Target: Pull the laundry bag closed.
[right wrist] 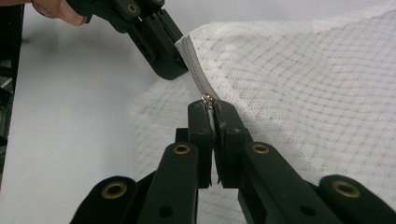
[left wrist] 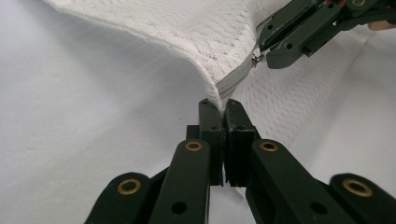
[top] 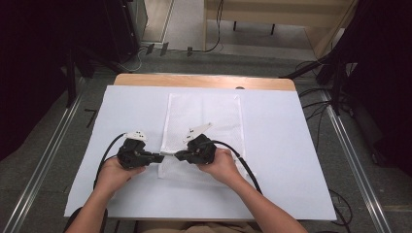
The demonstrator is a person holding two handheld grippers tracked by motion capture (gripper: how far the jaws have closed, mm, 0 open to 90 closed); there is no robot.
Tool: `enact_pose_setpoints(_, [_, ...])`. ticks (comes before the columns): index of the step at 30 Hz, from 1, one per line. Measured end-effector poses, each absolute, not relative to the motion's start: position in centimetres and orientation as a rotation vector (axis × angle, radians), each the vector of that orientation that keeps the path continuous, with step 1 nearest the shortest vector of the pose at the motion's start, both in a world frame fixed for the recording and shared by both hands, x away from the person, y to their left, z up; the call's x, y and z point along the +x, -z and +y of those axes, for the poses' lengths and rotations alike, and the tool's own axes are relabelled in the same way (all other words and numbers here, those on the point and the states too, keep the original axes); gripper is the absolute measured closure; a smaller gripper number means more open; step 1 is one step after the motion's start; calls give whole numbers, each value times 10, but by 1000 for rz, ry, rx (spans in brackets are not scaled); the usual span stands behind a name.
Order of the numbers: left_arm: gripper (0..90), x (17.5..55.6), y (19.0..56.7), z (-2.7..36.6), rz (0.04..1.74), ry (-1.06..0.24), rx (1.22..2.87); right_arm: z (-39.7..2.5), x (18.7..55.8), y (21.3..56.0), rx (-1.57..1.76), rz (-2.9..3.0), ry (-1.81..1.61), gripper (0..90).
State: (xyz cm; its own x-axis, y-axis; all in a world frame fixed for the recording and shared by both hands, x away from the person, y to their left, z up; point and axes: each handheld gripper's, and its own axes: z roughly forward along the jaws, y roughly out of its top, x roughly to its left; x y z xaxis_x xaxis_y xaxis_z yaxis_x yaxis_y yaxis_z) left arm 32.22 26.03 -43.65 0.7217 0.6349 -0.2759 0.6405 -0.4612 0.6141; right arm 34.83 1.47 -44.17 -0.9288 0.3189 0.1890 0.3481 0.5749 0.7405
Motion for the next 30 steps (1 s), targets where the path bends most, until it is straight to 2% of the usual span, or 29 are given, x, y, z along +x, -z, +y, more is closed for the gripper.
enact_pose_setpoints(30, [883,321,435,266,951,5,2179,-19,350,442,-620,-2730,1325,883])
